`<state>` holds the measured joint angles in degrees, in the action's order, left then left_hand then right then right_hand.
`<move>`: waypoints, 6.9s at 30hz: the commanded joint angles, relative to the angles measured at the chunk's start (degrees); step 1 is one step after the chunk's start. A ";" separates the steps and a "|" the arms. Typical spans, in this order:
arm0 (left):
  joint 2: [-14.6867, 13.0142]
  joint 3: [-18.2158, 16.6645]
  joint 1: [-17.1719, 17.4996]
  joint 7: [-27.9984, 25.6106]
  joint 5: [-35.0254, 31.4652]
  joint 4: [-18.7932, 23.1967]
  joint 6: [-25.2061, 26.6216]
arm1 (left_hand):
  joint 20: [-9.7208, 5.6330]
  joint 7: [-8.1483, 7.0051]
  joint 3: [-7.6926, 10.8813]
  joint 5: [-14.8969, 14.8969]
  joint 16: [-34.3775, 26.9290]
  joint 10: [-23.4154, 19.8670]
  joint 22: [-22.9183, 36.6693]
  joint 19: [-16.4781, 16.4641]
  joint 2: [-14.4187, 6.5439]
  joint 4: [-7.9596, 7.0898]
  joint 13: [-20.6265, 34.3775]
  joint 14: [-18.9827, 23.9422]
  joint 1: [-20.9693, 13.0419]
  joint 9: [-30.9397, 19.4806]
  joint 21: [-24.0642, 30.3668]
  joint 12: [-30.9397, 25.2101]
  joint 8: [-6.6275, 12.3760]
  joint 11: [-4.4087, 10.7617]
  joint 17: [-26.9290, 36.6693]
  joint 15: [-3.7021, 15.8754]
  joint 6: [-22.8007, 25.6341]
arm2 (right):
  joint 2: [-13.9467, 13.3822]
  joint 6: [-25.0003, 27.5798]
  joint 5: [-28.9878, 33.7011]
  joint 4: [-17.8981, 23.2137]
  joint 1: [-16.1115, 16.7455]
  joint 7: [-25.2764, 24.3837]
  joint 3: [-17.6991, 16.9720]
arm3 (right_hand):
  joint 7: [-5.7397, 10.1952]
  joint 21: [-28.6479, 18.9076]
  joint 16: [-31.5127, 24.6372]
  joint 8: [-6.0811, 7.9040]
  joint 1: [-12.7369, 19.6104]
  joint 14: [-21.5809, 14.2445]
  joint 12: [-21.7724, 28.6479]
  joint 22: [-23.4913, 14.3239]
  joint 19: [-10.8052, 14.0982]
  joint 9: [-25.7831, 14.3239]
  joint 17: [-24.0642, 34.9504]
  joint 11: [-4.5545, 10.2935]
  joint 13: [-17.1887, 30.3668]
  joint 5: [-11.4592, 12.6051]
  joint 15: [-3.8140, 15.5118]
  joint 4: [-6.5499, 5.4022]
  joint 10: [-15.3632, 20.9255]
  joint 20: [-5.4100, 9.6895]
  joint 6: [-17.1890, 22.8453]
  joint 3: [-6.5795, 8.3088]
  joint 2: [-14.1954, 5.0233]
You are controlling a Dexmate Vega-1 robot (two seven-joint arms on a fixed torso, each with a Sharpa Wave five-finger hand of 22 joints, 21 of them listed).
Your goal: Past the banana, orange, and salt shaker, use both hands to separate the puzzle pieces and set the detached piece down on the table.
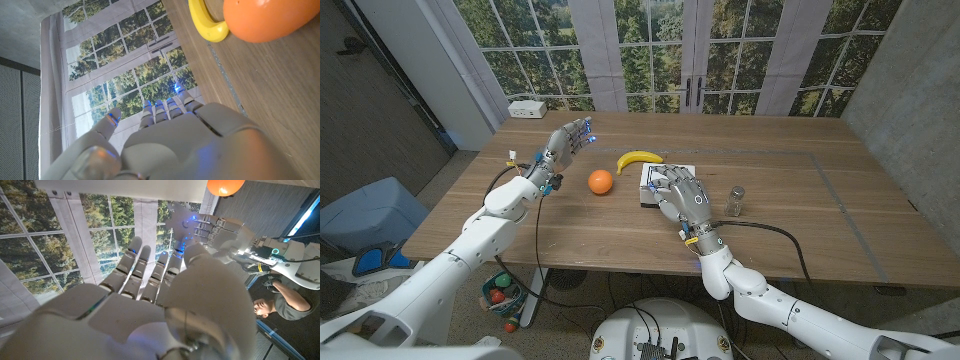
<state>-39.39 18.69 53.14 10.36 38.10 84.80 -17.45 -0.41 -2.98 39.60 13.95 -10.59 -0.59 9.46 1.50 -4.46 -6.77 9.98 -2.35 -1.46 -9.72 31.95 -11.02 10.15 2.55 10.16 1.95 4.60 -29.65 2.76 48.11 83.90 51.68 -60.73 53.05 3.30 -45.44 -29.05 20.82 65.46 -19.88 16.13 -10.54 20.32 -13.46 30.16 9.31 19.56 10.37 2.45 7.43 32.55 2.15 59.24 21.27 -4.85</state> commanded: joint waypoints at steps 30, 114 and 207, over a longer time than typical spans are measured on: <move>-4.18 1.36 0.00 0.87 -7.41 2.89 -3.06 | -0.25 -9.00 -0.20 -3.09 0.52 0.52 0.21 -1.87 2.99 14.63 0.25 -0.74 -7.24 -0.09 -5.46 0.03 0.56 0.92 -0.47 0.75 5.99 | 0.01 -5.11 -0.27 5.37 1.61 -3.02 -5.33 | -0.41 -0.90 0.06 1.91 0.23 -0.49 0.26 -0.27 -0.70 -2.18 0.46 0.31 0.82 -0.38 10.34 0.69 0.44 4.53 -0.46 -0.51 -1.36; -2.44 2.10 1.98 -6.33 -20.22 5.78 -14.18 | 2.12 -9.38 -4.99 -3.13 -0.36 -11.48 0.73 -18.69 14.13 17.17 0.43 10.94 -46.46 -1.03 -14.60 -1.61 7.92 6.35 -0.31 0.67 36.40 | 5.22 -14.65 -12.10 13.58 2.25 11.85 -11.65 | -2.38 -2.87 1.68 3.92 1.02 -2.26 0.03 -0.02 -0.02 -3.07 -0.15 0.44 0.35 -0.12 10.27 1.81 2.63 3.69 1.58 -1.79 -0.61; 1.19 0.73 3.44 -13.73 -22.79 6.93 -12.54 | -1.12 -0.71 -14.72 -3.21 -0.27 -26.28 1.28 -23.15 6.74 16.92 0.90 18.03 -59.24 -3.56 -17.52 -1.84 15.77 9.74 -0.36 4.58 61.21 | 6.34 -12.30 -11.75 13.05 2.85 9.27 -14.14 | -2.15 -3.75 2.45 3.75 1.18 -2.50 -0.54 0.08 -0.56 -2.79 0.23 0.50 0.46 -0.18 10.21 1.65 2.69 3.44 1.48 -2.74 -0.75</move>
<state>-37.99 21.02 55.43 -0.62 15.58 91.37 -30.87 -0.97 -5.47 25.14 10.29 -10.59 -26.09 10.54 -21.52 2.37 10.06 10.80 15.16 -59.85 -13.14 14.61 -12.37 25.89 12.28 9.72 2.26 64.53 -23.90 -11.98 36.36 97.68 54.88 -50.99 39.18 0.93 -48.77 -26.78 24.15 66.20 -21.92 15.68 -10.41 19.94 -16.11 30.15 9.62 19.81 10.15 2.45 9.17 34.90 2.35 60.56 18.58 -5.58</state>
